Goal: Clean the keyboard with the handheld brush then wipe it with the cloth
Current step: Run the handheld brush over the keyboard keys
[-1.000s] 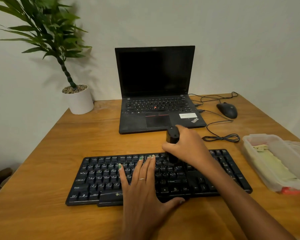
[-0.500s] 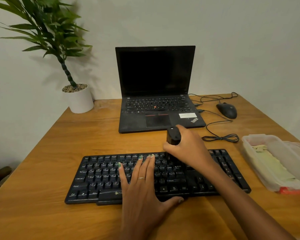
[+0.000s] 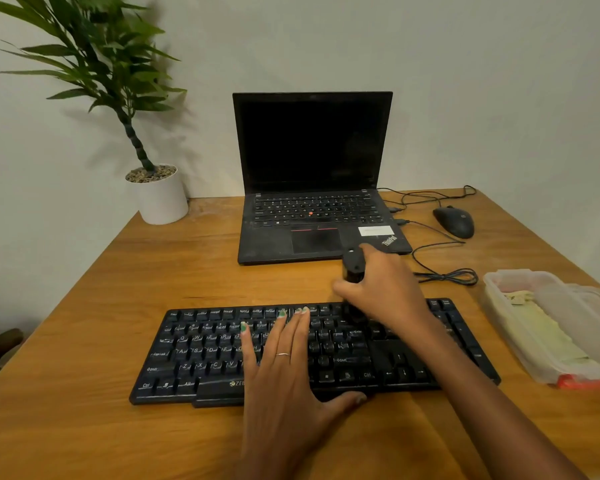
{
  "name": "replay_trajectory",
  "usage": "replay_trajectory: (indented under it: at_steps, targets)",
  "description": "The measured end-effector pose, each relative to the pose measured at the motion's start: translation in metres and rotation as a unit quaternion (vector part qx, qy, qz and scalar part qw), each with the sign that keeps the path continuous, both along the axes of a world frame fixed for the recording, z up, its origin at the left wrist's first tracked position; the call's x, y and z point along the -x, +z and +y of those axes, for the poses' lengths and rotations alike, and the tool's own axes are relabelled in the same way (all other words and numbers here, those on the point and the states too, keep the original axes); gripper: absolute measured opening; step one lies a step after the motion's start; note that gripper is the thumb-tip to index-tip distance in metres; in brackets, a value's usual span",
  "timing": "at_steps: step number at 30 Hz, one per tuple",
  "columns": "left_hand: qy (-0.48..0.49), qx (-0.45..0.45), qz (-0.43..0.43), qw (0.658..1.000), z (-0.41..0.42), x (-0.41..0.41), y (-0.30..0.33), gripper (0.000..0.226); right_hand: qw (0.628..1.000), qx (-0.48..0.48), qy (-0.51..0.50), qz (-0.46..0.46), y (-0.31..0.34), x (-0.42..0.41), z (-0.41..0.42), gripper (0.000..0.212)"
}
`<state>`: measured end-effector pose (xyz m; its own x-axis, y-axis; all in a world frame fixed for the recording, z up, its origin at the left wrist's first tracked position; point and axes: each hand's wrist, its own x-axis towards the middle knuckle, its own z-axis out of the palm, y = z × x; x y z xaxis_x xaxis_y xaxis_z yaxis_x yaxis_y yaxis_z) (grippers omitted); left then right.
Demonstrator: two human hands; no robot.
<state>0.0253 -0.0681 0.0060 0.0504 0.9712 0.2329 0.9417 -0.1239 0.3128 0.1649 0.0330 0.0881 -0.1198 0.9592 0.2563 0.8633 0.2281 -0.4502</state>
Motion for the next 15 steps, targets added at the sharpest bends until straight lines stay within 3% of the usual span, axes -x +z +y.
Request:
replay_trajectory:
  at_steps: [3,7,12,15]
  targets:
    - [0.002,0.003,0.001,1.000,0.000,0.000,-0.001,0.114,0.998,0.027,0.034,0.050,-0.002,-0.001,-0.009,0.024]
    - [0.005,0.000,-0.002,1.000,0.001,0.000,0.000,0.114,0.980,0.186,0.035,0.067,0.020,-0.022,-0.007,0.028]
    - [0.003,0.005,0.000,1.000,0.000,0.001,0.001,0.114,0.997,0.020,0.006,0.078,0.005,-0.008,-0.013,0.025]
    - [0.002,0.004,0.000,1.000,0.000,0.002,0.001,0.114,0.986,0.125,0.044,0.104,0.012,-0.014,-0.018,0.027]
